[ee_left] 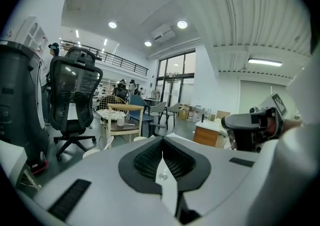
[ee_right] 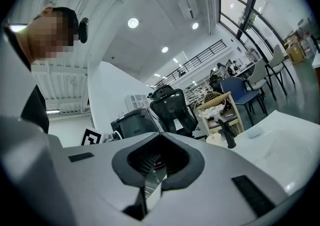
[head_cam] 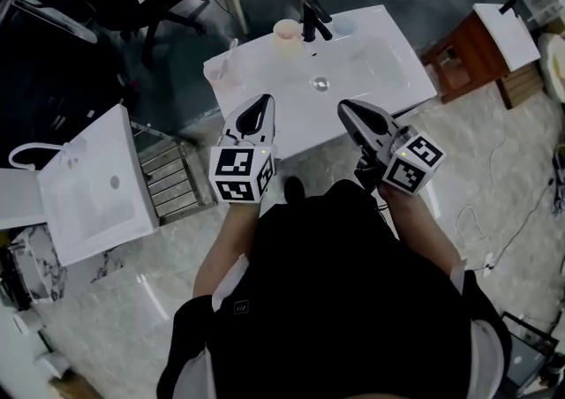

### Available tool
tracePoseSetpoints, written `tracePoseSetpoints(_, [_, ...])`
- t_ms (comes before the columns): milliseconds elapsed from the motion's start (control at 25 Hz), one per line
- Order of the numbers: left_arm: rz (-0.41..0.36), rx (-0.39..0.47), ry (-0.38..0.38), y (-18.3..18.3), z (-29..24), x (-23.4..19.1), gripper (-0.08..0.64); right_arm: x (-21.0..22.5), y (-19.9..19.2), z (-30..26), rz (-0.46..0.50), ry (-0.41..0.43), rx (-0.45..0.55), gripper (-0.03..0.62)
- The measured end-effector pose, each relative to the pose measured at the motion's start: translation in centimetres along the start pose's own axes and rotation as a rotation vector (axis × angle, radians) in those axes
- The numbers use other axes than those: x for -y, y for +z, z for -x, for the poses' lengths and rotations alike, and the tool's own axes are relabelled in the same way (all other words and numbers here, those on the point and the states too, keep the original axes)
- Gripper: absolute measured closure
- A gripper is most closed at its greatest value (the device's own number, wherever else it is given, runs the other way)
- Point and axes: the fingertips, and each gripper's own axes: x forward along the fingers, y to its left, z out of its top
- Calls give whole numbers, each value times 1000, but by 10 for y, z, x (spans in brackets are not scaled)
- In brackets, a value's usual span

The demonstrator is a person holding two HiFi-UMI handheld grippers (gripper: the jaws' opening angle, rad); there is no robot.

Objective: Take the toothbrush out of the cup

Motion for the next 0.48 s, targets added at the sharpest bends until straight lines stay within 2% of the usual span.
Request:
tracePoseSetpoints(240, [20,-39,9,-1,-36,-24,545,40,9,-34,-18,-11,-27,563])
tracePoseSetpoints(480, [13,-58,23,4,-82,-24,544,81,13,-56,-44,36,-74,563])
